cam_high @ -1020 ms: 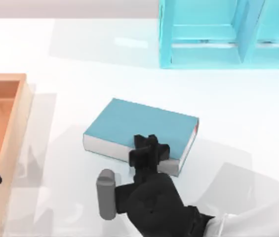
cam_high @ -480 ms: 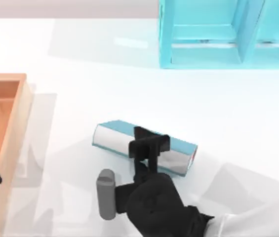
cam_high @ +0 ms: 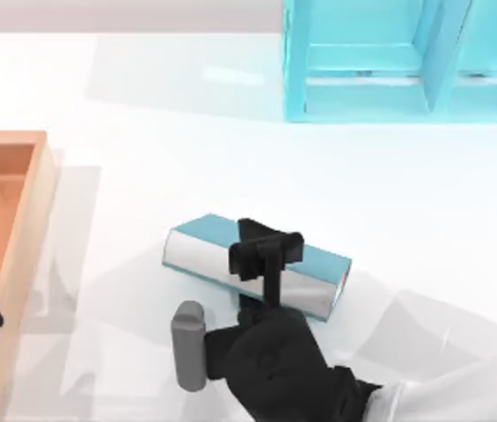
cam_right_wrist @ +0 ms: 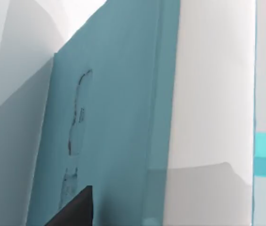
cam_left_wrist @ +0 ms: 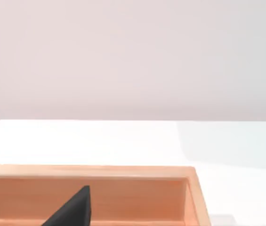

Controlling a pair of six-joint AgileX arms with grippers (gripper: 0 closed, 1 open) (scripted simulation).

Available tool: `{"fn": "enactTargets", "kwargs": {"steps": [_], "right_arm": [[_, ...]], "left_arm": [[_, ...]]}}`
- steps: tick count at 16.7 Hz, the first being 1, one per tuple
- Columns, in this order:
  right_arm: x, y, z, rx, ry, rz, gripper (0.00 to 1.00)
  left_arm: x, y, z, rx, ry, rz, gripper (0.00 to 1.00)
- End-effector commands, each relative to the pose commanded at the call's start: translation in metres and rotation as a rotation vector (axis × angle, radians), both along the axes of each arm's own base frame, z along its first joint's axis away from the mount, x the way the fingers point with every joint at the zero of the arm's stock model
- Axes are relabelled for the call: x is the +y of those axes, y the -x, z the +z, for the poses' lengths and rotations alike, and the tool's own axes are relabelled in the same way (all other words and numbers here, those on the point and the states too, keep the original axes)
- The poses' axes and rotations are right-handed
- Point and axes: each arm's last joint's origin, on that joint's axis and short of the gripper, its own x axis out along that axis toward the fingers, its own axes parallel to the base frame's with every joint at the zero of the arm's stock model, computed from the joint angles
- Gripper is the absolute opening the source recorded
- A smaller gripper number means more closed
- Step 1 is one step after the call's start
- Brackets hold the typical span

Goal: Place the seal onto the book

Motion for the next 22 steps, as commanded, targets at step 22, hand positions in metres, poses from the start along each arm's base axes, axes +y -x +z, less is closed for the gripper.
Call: {"fn": "enactTargets", "kwargs": {"steps": [22], "right_arm": [[0.001, 0.149, 0.008, 0.001, 0.005, -0.002, 1.00]], "left_arm": [[0.000, 0.000, 0.000, 0.000, 0.000, 0.000, 1.00]]}}
